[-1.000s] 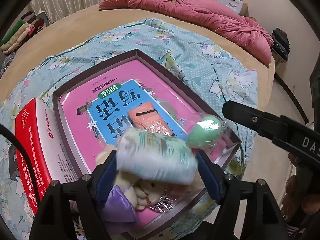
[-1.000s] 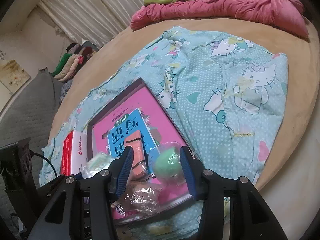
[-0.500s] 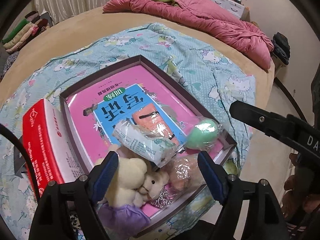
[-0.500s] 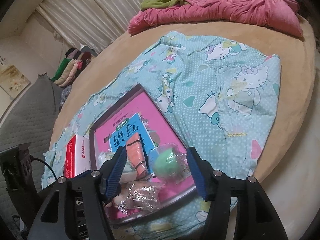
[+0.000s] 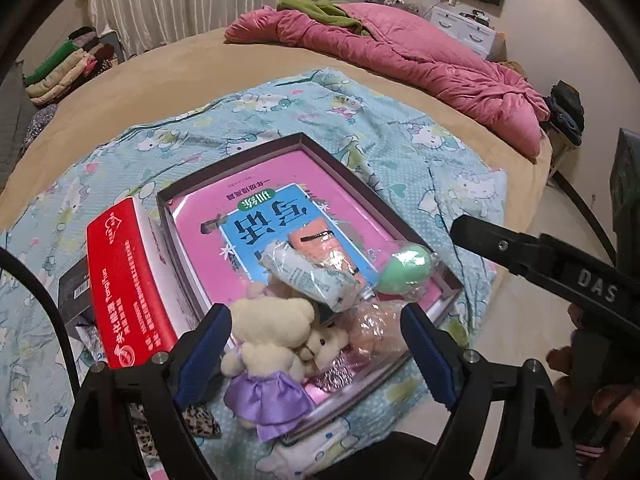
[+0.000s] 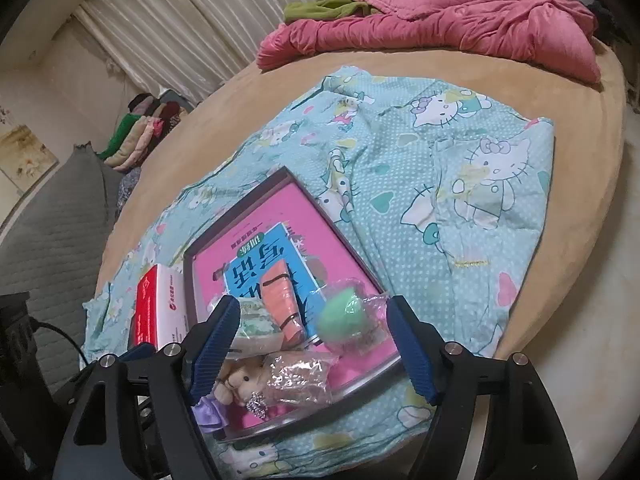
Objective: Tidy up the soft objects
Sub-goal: 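Withdraw both grippers up and away from the tray toward the pile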
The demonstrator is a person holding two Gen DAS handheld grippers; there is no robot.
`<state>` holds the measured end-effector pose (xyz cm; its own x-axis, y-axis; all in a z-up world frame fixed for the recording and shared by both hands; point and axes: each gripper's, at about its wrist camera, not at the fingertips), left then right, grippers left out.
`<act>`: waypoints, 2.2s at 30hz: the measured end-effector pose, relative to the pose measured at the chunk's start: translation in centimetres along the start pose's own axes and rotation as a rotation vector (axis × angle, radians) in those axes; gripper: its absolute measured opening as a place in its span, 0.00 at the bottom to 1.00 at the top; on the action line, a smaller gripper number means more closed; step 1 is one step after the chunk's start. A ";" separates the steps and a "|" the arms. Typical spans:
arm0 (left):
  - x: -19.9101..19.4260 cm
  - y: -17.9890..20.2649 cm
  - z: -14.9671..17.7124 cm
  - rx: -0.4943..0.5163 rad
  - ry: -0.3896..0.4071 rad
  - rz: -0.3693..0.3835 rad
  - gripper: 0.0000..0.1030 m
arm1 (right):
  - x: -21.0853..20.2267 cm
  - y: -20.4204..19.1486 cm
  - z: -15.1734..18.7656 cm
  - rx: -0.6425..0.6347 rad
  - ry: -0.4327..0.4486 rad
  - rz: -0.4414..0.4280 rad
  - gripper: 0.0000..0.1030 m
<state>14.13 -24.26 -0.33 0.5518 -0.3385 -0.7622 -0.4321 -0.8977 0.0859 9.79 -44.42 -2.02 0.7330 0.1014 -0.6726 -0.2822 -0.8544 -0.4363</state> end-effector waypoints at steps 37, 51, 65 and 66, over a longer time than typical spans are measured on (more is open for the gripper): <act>-9.7 -4.5 3.4 -0.082 0.073 -0.125 0.86 | -4.9 -8.5 2.8 -0.244 0.047 0.002 0.77; -12.7 -9.7 5.1 -0.147 0.082 -0.186 0.86 | -5.3 -13.0 4.7 -0.345 0.032 -0.048 0.77; -15.1 -17.4 7.8 -0.283 0.085 -0.284 0.86 | -4.4 -18.4 8.8 -0.478 -0.037 -0.132 0.77; -15.2 -17.8 8.0 -0.291 0.084 -0.289 0.86 | -4.3 -18.7 9.3 -0.489 -0.046 -0.137 0.77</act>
<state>7.70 -0.87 4.55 0.6820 -0.0721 -0.7278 -0.0379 -0.9973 0.0633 6.16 -24.13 3.52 0.7119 0.2425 -0.6591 0.1459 -0.9691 -0.1989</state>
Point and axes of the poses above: each gripper's, at about its wrist camera, not at the fingertips, and x roughly the way its jaws point, y to its right, z to its underside, and after that the axes turned 9 degrees about y, right-handed
